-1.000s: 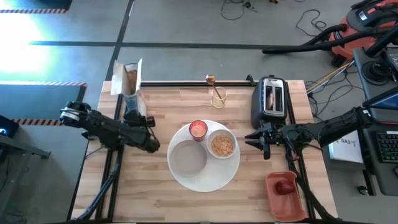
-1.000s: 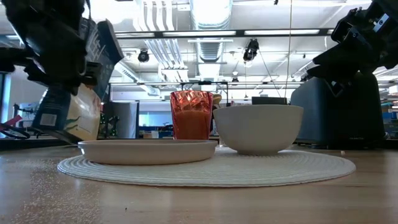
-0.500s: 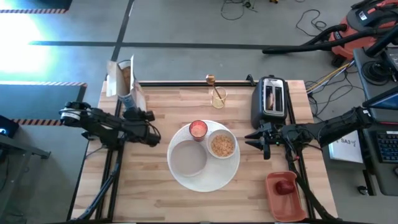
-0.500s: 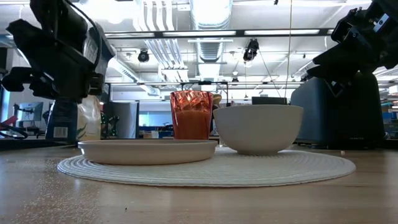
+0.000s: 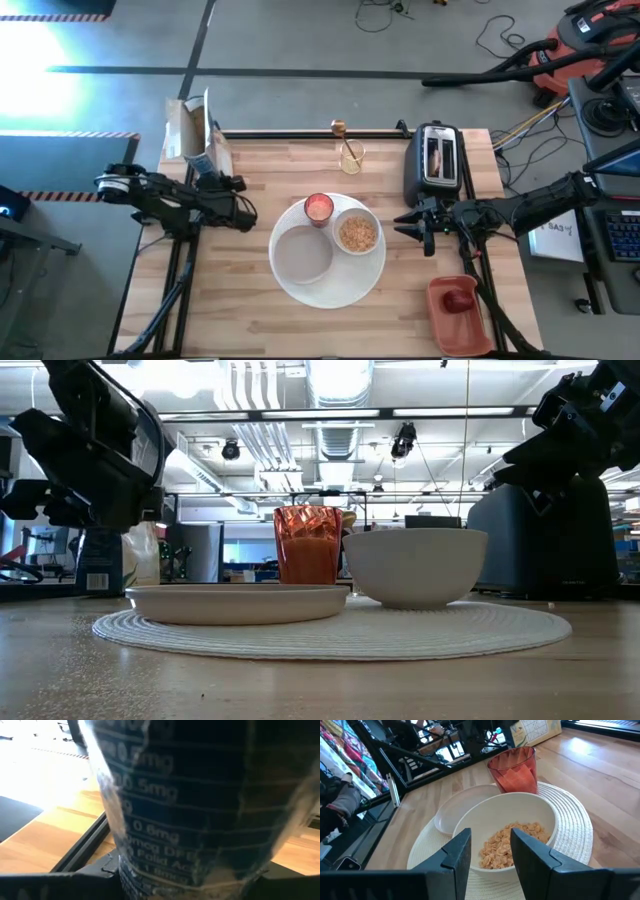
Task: Arrange a breakfast setting
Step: Pour the cereal from the cereal box into the white bowl
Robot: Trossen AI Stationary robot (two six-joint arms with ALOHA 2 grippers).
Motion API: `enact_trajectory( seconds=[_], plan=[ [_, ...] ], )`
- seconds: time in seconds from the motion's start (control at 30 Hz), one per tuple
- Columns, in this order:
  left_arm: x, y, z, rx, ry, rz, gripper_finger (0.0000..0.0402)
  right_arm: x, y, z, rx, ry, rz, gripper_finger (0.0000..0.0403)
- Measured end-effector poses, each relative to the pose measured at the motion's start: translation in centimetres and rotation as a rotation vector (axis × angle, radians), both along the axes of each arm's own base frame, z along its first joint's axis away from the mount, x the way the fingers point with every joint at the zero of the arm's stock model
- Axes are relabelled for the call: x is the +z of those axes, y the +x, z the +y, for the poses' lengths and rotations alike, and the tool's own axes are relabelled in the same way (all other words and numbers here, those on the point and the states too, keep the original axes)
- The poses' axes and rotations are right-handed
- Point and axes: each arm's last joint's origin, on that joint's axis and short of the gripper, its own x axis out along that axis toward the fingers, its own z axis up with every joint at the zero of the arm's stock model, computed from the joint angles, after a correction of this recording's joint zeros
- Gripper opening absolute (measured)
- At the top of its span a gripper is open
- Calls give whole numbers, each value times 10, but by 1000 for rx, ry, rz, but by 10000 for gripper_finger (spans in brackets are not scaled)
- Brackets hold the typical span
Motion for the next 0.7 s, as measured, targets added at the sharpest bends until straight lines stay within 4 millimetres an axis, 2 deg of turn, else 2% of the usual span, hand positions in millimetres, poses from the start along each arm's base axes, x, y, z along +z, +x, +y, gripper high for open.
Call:
enact_trajectory(
  seconds=[0.23, 0.4, 0.7],
  plan=[
    [-2, -1, 1, 6, -11, 20, 263, 0, 0, 0, 0, 0, 1, 128],
    [2, 5, -3, -19, -75, 54, 300, 0, 0, 0, 0, 0, 0, 128],
    [10, 21, -13, -65, -269, 105, 316, 0, 0, 0, 0, 0, 0, 128]
  ],
)
